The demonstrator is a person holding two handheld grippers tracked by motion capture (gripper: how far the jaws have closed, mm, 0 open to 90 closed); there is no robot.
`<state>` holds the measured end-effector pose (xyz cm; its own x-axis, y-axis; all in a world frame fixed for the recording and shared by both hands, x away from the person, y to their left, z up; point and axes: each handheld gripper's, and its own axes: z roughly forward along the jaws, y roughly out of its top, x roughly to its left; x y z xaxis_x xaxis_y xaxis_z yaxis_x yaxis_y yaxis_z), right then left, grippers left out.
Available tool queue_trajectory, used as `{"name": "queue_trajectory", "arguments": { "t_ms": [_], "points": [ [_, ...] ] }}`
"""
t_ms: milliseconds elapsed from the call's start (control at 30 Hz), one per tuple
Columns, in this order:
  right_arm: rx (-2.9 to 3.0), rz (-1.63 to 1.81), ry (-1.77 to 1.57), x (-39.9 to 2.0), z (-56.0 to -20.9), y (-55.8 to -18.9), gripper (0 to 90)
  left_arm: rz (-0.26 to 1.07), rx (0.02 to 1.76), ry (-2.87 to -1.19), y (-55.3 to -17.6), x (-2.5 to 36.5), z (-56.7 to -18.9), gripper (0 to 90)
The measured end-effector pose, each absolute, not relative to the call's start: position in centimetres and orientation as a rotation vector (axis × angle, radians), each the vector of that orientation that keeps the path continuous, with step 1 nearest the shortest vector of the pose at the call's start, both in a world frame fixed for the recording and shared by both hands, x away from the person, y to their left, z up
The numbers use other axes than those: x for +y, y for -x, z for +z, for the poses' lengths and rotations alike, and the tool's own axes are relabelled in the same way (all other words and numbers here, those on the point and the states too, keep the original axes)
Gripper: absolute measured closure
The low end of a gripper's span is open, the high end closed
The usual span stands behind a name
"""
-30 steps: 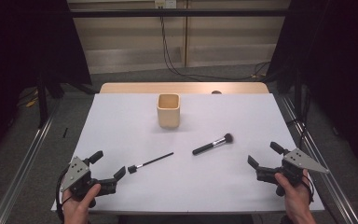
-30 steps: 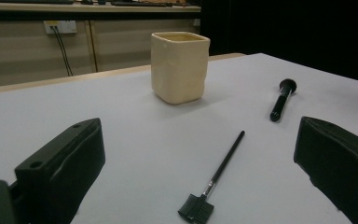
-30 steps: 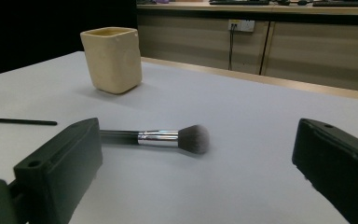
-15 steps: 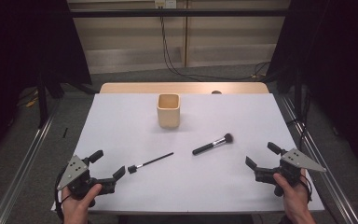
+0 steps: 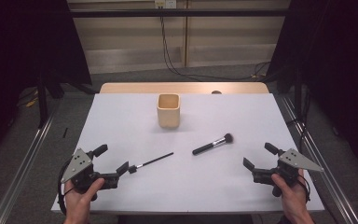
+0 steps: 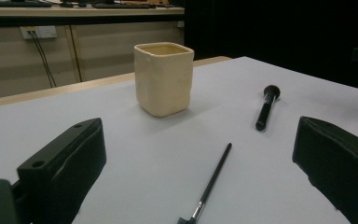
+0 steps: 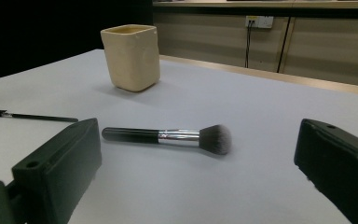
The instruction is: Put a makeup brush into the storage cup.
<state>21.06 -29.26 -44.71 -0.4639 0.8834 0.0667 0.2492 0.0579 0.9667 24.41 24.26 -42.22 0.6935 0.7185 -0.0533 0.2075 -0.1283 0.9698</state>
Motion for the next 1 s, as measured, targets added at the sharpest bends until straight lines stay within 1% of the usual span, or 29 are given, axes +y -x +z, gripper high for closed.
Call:
{"name": "queue_trajectory", "arguments": {
  "t_ms": [333, 467, 667, 1000],
  "points": [
    [1.772, 1.445, -1.148, -29.3, -44.7, -21.1, 0.6, 0.499, 0.709, -1.68, -26.1, 22.7, -41.0, 3.7],
    [1.78, 1.447, -1.149, -29.3, -44.8, -21.1, 0.6, 0.507, 0.701, -1.686, -26.5, 22.3, -41.2, 4.1],
    [1.788, 1.469, -1.143, -29.1, -44.7, -21.1, 0.6, 0.497, 0.701, -1.687, -28.4, 21.5, -41.3, 4.1],
    [1.788, 1.463, -1.151, -29.2, -44.8, -21.2, 0.6, 0.499, 0.699, -1.681, -30.5, 21.0, -40.8, 4.1]
  ]
}}
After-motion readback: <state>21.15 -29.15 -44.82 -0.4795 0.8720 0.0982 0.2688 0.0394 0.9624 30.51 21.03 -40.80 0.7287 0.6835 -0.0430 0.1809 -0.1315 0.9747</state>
